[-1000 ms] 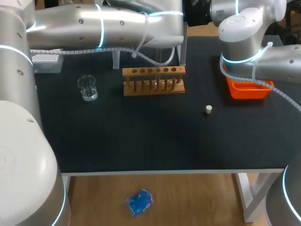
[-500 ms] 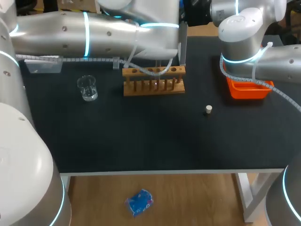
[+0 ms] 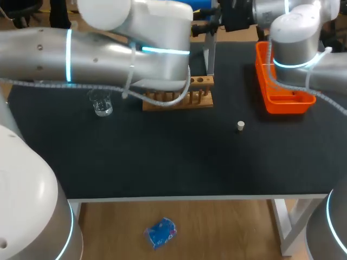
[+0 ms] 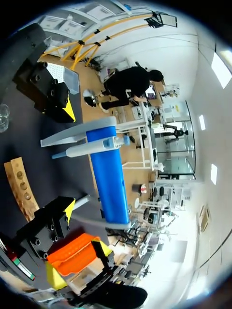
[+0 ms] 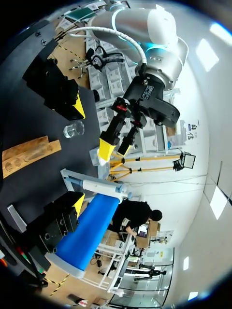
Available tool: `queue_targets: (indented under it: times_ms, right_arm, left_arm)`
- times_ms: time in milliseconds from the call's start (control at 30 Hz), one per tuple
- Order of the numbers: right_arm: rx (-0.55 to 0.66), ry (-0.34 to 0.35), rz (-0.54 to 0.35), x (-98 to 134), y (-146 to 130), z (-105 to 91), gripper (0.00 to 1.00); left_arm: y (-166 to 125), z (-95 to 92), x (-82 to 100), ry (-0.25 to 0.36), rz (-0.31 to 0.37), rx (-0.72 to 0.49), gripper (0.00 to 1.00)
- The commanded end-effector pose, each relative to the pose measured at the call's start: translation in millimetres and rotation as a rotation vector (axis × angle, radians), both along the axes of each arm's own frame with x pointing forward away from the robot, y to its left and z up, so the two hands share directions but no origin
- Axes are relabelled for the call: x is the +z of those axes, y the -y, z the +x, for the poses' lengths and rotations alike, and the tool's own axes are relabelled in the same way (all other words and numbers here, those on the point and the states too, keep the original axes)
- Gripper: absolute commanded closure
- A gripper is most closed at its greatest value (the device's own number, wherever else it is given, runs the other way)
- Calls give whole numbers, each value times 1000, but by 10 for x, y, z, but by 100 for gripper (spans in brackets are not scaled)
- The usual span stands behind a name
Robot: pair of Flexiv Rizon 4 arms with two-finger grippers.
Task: Invert the test tube, pick up the pipette, mount the tip to pipette, aspirate from beaker and dispense into the tube, eject the tip, return the pipette, and cap with the stopper.
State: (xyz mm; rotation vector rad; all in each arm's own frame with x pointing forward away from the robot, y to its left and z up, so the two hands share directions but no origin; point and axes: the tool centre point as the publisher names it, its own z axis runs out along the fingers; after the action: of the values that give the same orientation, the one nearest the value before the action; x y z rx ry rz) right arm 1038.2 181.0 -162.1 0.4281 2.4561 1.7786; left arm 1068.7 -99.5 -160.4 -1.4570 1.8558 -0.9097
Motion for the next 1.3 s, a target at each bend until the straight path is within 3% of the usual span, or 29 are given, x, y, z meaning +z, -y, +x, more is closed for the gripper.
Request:
queue_targets:
  times_ms: [33,167,333,967,1133,1300]
  right_arm:
    - [37,17,10,52,193,-132,0]
    - [85,38,22,84,305,-258,0]
    - [145,59,48,114,420,-412,0]
    - [145,59,48,114,420,-412,0]
    - [165,66,76,119,605,-565,0]
    - [181,73,80,115,730,-712,0]
  left_arm:
    - [-20,-227,37,10,-62,-148,0]
    - [82,-418,76,13,-65,-230,0]
    - [182,-680,112,-24,-64,-345,0]
    - [182,-680,112,-24,-64,-345,0]
    - [130,-890,118,43,-60,-543,0]
    - [94,-1008,141,73,-92,-622,0]
